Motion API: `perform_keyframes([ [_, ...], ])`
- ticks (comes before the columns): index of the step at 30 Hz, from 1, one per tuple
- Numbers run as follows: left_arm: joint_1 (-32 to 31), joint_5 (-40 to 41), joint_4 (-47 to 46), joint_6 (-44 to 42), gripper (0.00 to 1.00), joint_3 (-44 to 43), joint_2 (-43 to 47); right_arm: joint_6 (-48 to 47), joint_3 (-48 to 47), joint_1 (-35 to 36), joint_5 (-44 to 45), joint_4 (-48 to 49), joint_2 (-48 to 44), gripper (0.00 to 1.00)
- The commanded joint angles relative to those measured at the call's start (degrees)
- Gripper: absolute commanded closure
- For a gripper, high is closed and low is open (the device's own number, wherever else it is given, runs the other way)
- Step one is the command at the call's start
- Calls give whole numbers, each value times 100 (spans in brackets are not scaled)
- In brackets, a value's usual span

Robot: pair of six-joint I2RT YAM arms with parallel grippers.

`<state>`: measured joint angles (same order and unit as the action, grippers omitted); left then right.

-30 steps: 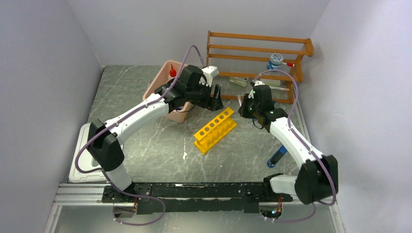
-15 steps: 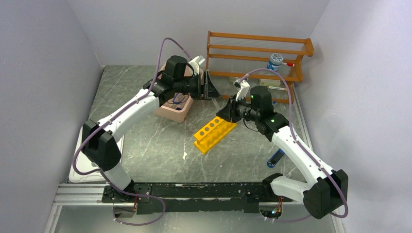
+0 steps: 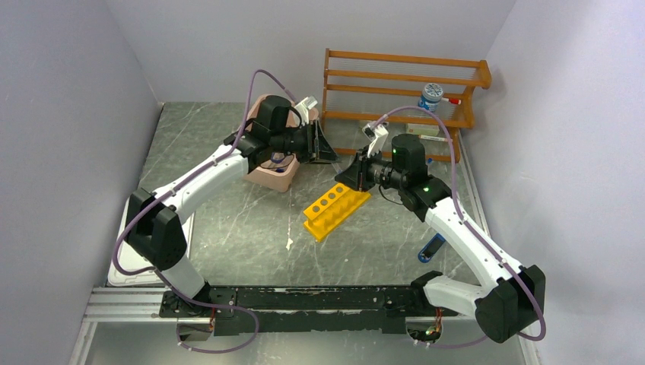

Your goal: Organize the chemistry lab equipment

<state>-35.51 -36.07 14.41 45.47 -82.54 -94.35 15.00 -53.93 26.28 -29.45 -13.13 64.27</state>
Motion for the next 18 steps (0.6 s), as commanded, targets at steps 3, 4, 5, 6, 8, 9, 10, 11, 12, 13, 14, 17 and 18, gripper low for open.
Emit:
perform_keyframes([
  [3, 44, -462, -697, 251, 95, 242, 459, 24, -75, 41, 5, 174, -192, 77],
  [4, 44, -443, -657, 173, 95, 254, 501, 118, -80, 40, 43, 200, -187, 74],
  [5, 50, -408, -579, 120, 95, 236, 533, 237, -82, 41, 95, 212, -187, 69],
  [6, 60, -394, -531, 89, 95, 205, 562, 446, -67, 41, 147, 243, -222, 65],
  [8, 61, -402, -541, 131, 95, 164, 615, 981, 55, 43, 318, 417, -350, 54],
  [9, 66, -401, -613, 212, 95, 167, 652, 1320, 157, 39, 425, 564, -443, 45],
  [10, 70, -400, -749, 352, 95, 187, 692, 1667, 260, 42, 470, 763, -533, 37],
  [11, 70, -400, -930, 513, 95, 212, 743, 2053, 367, 43, 550, 981, -630, 33],
  [12, 77, -396, -1113, 715, 95, 222, 769, 2438, 453, 40, 589, 1226, -714, 30],
  [13, 81, -373, -1276, 910, 95, 217, 788, 2910, 585, 40, 550, 1637, -811, 28],
  [14, 79, -330, -1379, 1096, 95, 197, 805, 3387, 711, 42, 513, 2283, -890, 28],
  [17, 79, -59, -1868, 1726, 95, 212, 836, 4666, 1022, 100, 844, 3351, -1081, 28],
  [18, 79, 48, -2056, 1938, 95, 239, 845, 4971, 1066, 124, 1059, 3540, -1125, 28],
])
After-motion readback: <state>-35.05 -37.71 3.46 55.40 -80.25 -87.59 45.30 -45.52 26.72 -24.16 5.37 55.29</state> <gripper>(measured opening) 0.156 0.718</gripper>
